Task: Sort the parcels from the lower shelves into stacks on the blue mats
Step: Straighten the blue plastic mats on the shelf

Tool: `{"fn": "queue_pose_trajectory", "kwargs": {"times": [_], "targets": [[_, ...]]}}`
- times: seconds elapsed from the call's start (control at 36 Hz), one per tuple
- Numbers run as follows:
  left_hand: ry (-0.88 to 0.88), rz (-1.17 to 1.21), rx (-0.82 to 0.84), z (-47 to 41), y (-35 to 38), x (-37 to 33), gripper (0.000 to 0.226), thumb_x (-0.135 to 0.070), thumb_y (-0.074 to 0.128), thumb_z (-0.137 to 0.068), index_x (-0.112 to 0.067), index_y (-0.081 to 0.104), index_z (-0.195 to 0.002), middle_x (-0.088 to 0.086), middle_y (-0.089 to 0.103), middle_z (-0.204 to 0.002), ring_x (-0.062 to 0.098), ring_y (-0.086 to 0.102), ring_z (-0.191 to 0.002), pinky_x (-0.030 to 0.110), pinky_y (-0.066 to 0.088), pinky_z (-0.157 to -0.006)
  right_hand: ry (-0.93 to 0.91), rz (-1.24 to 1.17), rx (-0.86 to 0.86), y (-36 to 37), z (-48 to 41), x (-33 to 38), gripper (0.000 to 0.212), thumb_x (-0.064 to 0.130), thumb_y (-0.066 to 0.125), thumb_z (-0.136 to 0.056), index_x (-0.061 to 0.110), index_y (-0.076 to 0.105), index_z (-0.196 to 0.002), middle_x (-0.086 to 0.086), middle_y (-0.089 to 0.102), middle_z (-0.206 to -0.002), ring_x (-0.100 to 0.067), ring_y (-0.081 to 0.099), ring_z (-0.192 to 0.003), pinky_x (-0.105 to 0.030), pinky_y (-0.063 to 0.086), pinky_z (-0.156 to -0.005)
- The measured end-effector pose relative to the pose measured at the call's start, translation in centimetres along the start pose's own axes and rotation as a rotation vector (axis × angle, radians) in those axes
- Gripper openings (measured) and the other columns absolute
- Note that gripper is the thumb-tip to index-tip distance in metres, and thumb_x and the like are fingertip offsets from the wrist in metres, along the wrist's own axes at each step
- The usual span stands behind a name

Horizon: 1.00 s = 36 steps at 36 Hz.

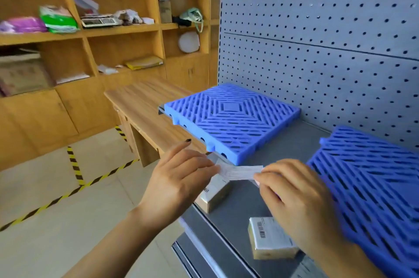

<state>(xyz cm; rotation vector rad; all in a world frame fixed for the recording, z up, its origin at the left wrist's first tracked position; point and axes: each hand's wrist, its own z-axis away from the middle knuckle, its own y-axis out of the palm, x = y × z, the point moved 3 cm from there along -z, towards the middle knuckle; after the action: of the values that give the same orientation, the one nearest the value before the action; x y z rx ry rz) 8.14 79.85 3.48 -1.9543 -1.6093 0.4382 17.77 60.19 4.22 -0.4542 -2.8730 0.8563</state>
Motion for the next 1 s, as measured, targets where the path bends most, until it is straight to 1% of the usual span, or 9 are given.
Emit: {"fn": "queue_pose_trajectory", "kwargs": {"times": [0.17,0.31,0.42,0.47,0.56,0.72,0.83,0.89,1.0], "targets": [[0.053,0.091,0.001,-0.8,2.5,6.8,0.016,-0.013,0.071,-0.086,-0.012,0.075,-0.101,0.001,0.070,-0.098,0.023,0.066,-0.091,0.048,0.044,-0.095,0.114,0.084,-0.015,4.9,-2.1,-0.1,0.015,0.010,0.060,-0.088,0.012,0.072,-0.078,0.000,0.064,-0.082,-0.024,0.061,-0.078,-0.039,0.051,-0.066],[0.135,0.189,0.019,-2.2,4.7,12.7,0.017,-0.017,0.063,-0.090,-0.012,0.075,-0.101,0.001,0.070,-0.098,0.021,0.066,-0.090,0.045,0.044,-0.097,0.163,0.193,0.034,9.0,-4.5,0.0,0.011,0.009,0.063,-0.085,0.012,0.071,-0.079,0.000,0.064,-0.082,-0.026,0.061,-0.075,-0.040,0.050,-0.065],[0.207,0.290,0.006,-3.7,6.4,16.5,0.015,-0.014,0.064,-0.088,-0.013,0.075,-0.098,0.000,0.070,-0.098,0.021,0.067,-0.089,0.047,0.046,-0.095,0.236,0.300,0.070,11.0,-6.5,0.4,0.013,0.010,0.060,-0.084,0.013,0.071,-0.078,0.002,0.064,-0.083,-0.023,0.060,-0.074,-0.037,0.050,-0.064],[0.248,0.339,0.014,-4.0,7.2,18.2,0.014,-0.014,0.064,-0.089,-0.014,0.075,-0.098,-0.001,0.071,-0.100,0.021,0.067,-0.091,0.048,0.045,-0.096,0.290,0.331,0.091,12.0,-7.1,0.5,0.011,0.009,0.063,-0.080,0.015,0.072,-0.079,0.003,0.064,-0.085,-0.022,0.060,-0.075,-0.037,0.050,-0.063],[0.305,0.400,0.034,-3.9,8.4,20.4,0.017,-0.018,0.061,-0.091,-0.015,0.075,-0.100,-0.004,0.072,-0.104,0.018,0.067,-0.096,0.047,0.043,-0.099,0.373,0.330,0.107,13.5,-7.4,0.7,0.008,0.011,0.065,-0.080,0.016,0.072,-0.081,0.005,0.065,-0.087,-0.020,0.060,-0.078,-0.037,0.051,-0.065],[0.360,0.530,0.042,-3.4,10.4,22.6,0.016,-0.019,0.061,-0.091,-0.017,0.075,-0.100,-0.007,0.071,-0.108,0.014,0.066,-0.101,0.046,0.045,-0.097,0.503,0.354,0.115,15.3,-7.8,1.8,0.013,0.020,0.058,-0.086,0.018,0.070,-0.081,0.007,0.064,-0.086,-0.018,0.060,-0.078,-0.033,0.049,-0.066],[0.370,0.603,0.028,-3.4,11.3,23.3,0.014,-0.020,0.065,-0.089,-0.017,0.076,-0.097,-0.007,0.071,-0.108,0.012,0.067,-0.100,0.046,0.047,-0.094,0.547,0.380,0.121,15.7,-8.0,2.0,0.010,0.021,0.060,-0.085,0.018,0.070,-0.083,0.009,0.064,-0.086,-0.015,0.059,-0.081,-0.032,0.049,-0.071],[0.366,0.635,0.013,-3.4,11.4,23.4,0.013,-0.020,0.067,-0.088,-0.016,0.077,-0.094,-0.007,0.072,-0.107,0.012,0.068,-0.099,0.045,0.048,-0.093,0.562,0.388,0.124,15.8,-8.1,2.2,0.010,0.021,0.061,-0.085,0.017,0.069,-0.082,0.008,0.064,-0.086,-0.016,0.059,-0.081,-0.033,0.049,-0.070],[0.365,0.685,-0.024,-3.4,11.6,23.5,0.015,-0.027,0.069,-0.088,-0.015,0.078,-0.088,-0.006,0.073,-0.101,0.011,0.068,-0.096,0.043,0.050,-0.090,0.558,0.416,0.115,16.2,-8.0,2.4,0.009,0.025,0.065,-0.085,0.018,0.070,-0.081,0.009,0.065,-0.087,-0.016,0.059,-0.080,-0.032,0.048,-0.071]]}}
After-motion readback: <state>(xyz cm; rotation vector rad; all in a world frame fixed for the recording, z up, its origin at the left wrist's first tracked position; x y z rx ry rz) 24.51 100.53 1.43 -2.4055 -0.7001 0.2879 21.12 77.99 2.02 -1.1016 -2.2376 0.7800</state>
